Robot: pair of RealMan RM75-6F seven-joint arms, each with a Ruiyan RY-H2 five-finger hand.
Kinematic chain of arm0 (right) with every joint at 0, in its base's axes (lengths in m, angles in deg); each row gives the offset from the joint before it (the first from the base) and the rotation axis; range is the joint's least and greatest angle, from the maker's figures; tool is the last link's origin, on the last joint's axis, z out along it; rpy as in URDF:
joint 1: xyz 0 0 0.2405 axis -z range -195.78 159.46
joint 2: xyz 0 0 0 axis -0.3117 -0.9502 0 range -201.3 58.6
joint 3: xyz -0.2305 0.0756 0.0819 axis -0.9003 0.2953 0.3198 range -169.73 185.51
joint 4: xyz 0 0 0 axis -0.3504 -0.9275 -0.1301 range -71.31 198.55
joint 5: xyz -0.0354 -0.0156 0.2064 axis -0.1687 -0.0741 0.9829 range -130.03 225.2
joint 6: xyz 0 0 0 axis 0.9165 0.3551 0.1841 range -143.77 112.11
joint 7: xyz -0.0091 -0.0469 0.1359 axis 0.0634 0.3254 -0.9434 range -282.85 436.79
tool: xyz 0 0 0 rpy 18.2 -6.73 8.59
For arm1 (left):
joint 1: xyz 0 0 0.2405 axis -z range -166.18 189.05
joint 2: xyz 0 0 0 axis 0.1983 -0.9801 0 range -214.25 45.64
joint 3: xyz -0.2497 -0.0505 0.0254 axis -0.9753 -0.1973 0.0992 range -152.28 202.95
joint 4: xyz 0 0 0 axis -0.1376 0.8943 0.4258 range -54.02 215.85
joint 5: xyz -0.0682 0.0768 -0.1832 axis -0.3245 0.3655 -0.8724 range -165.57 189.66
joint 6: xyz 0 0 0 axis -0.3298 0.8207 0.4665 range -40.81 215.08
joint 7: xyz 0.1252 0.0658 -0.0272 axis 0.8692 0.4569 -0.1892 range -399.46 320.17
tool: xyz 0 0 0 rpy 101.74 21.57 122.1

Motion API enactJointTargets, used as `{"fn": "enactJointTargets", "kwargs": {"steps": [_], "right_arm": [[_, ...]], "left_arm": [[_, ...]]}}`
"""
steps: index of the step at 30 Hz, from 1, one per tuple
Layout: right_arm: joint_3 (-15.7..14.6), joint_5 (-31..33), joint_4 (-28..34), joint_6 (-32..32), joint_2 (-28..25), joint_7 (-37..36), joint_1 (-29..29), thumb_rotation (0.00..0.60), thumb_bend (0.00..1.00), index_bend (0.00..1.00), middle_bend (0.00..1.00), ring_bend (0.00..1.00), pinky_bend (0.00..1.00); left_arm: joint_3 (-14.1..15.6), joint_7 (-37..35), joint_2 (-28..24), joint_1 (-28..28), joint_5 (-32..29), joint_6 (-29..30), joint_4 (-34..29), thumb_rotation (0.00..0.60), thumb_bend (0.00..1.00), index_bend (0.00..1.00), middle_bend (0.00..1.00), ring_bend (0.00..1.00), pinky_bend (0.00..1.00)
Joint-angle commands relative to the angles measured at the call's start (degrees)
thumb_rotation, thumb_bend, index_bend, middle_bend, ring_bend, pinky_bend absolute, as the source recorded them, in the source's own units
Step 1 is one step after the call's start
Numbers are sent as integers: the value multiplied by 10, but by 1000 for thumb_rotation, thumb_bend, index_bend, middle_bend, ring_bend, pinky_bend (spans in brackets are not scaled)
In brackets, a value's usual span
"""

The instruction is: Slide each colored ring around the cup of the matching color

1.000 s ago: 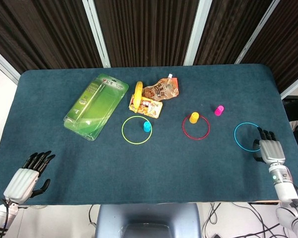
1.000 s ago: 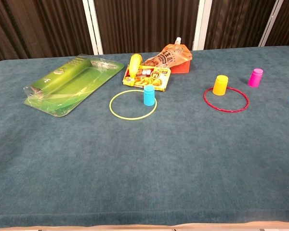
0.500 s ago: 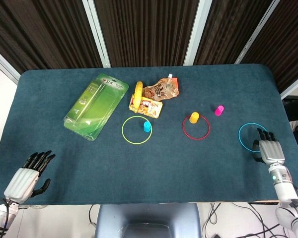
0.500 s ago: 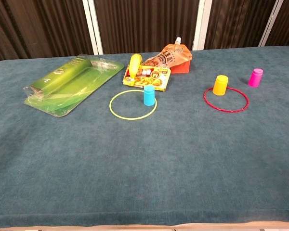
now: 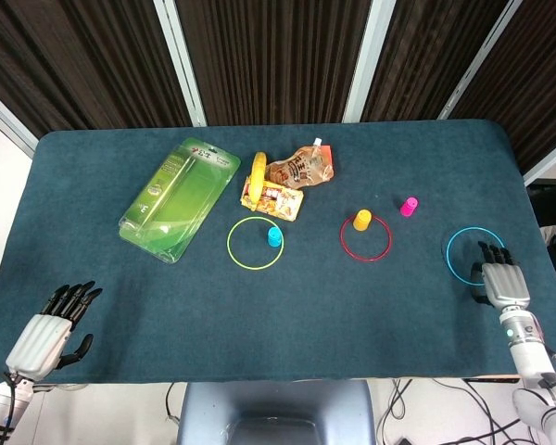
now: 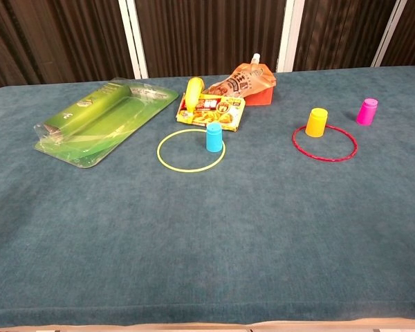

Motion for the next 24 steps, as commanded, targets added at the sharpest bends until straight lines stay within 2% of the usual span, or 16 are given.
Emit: {"fn": "enactJointTargets", "kwargs": {"steps": [1, 15, 24], "right_arm": [[1, 1, 1, 1, 0, 1, 0, 600, 519, 784, 131, 0, 0], [4, 3, 1, 4, 2, 13, -1, 600, 551, 899, 150, 0, 0], [6, 3, 0, 8, 7, 22, -2, 600, 555, 909, 153, 0, 0]], "left_arm": [[0, 0, 0, 0, 0, 0, 0, 600, 462, 0, 0, 0, 0], [0, -3, -1, 0, 1, 0, 0, 600, 463, 0, 0, 0, 0], [0, -6, -1, 0, 2, 2, 2, 600, 463, 0, 0, 0, 0]]}}
